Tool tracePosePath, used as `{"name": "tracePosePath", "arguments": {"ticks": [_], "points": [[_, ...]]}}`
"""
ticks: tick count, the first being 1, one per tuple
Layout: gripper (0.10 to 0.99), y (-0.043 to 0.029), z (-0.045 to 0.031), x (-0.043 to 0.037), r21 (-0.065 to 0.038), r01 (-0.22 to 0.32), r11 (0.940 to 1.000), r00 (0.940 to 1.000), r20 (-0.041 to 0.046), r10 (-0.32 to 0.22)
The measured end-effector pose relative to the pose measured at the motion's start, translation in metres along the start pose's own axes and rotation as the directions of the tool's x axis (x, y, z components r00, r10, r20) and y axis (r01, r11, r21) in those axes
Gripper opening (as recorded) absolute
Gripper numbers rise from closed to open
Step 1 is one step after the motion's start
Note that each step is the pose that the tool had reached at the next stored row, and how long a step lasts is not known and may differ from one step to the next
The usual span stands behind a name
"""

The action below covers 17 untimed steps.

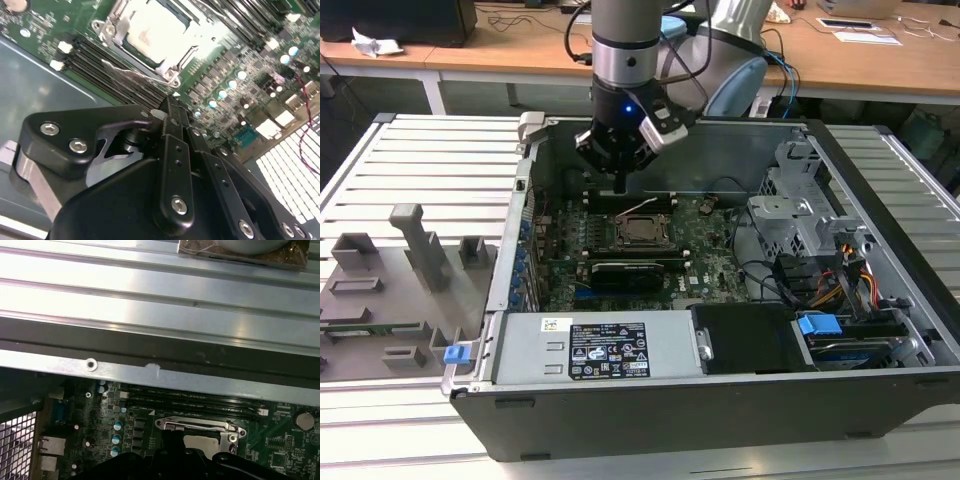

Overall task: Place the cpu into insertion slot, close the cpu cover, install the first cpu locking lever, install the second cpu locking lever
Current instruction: 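Install the first cpu locking lever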

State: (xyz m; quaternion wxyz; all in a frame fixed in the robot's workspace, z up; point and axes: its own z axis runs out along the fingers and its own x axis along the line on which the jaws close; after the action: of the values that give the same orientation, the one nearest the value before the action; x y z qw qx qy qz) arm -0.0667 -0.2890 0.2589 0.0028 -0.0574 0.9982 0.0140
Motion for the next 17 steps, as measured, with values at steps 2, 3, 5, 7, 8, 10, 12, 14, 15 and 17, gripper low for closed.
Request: {"name": "tracePosePath", "arguments": {"ticks": [2,3,5,7,8,10,12,14,15,17], "points": [[0.106,-0.0008,0.0008,-0.0068,0.001,0.000,1.0000,1.0000,-0.0008,0.000],[0.106,-0.0010,0.0011,-0.0088,0.002,0.000,1.0000,1.0000,-0.0009,0.000],[0.106,-0.0015,0.0017,-0.0126,0.002,0.000,1.0000,1.0000,-0.0009,0.000],[0.106,-0.0017,0.0022,-0.0134,-0.007,-0.001,1.0000,1.0000,0.0000,0.001],[0.106,-0.0017,0.0028,-0.0137,-0.021,-0.006,0.9998,1.0000,0.0018,0.006],[0.106,-0.0018,0.0040,-0.0146,-0.035,-0.019,0.9992,0.9998,0.0038,0.019],[0.106,-0.0018,0.0056,-0.0149,-0.038,-0.039,0.9985,0.9992,0.0047,0.040],[0.106,-0.0019,0.0072,-0.0150,-0.039,-0.071,0.9967,0.9974,0.0055,0.072],[0.106,-0.0020,0.0079,-0.0155,-0.039,-0.081,0.9959,0.9967,0.0058,0.081],[0.106,-0.0024,0.0098,-0.0180,-0.039,-0.084,0.9957,0.9965,0.0058,0.084]]}}
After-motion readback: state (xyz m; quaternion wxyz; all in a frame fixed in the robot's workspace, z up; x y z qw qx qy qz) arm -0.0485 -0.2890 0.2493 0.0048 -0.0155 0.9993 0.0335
